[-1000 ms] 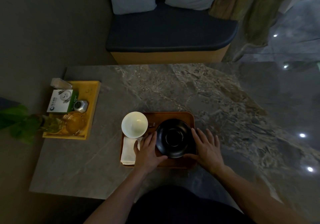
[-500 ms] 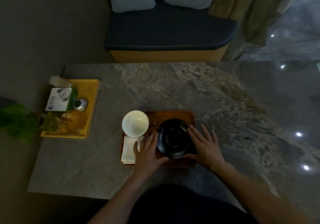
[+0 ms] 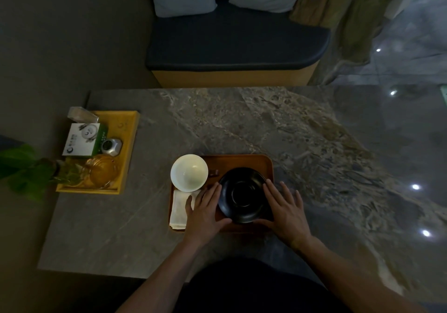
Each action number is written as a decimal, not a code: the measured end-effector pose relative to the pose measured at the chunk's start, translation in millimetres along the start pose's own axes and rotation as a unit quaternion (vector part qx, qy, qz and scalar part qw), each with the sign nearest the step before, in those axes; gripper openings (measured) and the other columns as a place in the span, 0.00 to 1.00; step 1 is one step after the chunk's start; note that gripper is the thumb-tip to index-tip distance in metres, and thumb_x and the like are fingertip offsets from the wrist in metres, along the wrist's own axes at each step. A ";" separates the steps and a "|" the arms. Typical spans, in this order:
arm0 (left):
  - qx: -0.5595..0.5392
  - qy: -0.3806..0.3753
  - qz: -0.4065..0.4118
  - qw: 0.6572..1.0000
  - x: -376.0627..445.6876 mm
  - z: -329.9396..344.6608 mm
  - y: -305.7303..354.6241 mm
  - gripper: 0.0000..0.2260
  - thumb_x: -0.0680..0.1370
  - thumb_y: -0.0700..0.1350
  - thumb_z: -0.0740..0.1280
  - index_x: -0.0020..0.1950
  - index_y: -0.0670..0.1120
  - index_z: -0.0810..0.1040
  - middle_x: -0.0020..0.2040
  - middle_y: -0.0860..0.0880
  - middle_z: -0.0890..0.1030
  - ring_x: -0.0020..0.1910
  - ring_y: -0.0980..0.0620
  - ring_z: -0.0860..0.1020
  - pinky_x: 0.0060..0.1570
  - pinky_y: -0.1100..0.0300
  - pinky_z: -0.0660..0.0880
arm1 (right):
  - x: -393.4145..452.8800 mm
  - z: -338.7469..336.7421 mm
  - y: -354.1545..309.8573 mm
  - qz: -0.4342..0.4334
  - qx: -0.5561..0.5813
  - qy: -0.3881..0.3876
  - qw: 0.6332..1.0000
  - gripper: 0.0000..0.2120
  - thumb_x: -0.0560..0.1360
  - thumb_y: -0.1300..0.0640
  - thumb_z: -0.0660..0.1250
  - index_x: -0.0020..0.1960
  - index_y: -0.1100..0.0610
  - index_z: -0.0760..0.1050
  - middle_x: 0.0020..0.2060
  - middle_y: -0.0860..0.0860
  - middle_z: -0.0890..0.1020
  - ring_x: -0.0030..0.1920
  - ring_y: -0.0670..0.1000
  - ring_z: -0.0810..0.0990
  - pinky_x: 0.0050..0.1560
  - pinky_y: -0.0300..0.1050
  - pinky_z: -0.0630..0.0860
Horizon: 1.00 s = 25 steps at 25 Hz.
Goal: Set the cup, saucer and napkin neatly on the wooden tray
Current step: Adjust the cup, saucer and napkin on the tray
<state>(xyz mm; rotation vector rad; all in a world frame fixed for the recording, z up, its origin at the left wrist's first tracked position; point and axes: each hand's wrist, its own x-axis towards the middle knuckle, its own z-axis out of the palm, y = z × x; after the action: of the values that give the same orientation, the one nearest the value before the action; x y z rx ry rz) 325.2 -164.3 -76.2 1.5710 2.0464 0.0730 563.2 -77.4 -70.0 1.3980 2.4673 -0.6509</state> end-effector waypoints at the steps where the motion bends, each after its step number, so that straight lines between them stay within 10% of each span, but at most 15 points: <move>1: 0.000 0.001 0.002 1.000 -0.5 -0.4 -0.4 0.44 0.70 0.65 0.67 0.78 0.59 0.46 0.79 0.59 0.49 0.78 0.55 0.48 0.72 0.41 0.46 | -0.3 0.5 -0.9 0.003 -0.003 -0.003 1.000 0.48 0.68 0.26 0.57 0.78 0.49 0.45 0.77 0.45 0.45 0.77 0.56 0.44 0.73 0.66 0.46; 25: -0.036 0.021 -0.003 0.999 -7.6 -8.2 5.6 0.39 0.71 0.60 0.70 0.77 0.59 0.53 0.78 0.60 0.54 0.77 0.54 0.52 0.72 0.44 0.48 | -7.3 6.3 2.9 -0.005 0.023 0.035 0.999 0.45 0.68 0.30 0.63 0.77 0.42 0.46 0.76 0.43 0.50 0.77 0.56 0.51 0.71 0.67 0.53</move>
<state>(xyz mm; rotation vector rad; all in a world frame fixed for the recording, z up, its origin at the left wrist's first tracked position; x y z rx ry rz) 327.7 -167.1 -64.3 1.5313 2.0572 0.1750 569.3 -84.7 -73.2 1.4505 2.5309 -0.6768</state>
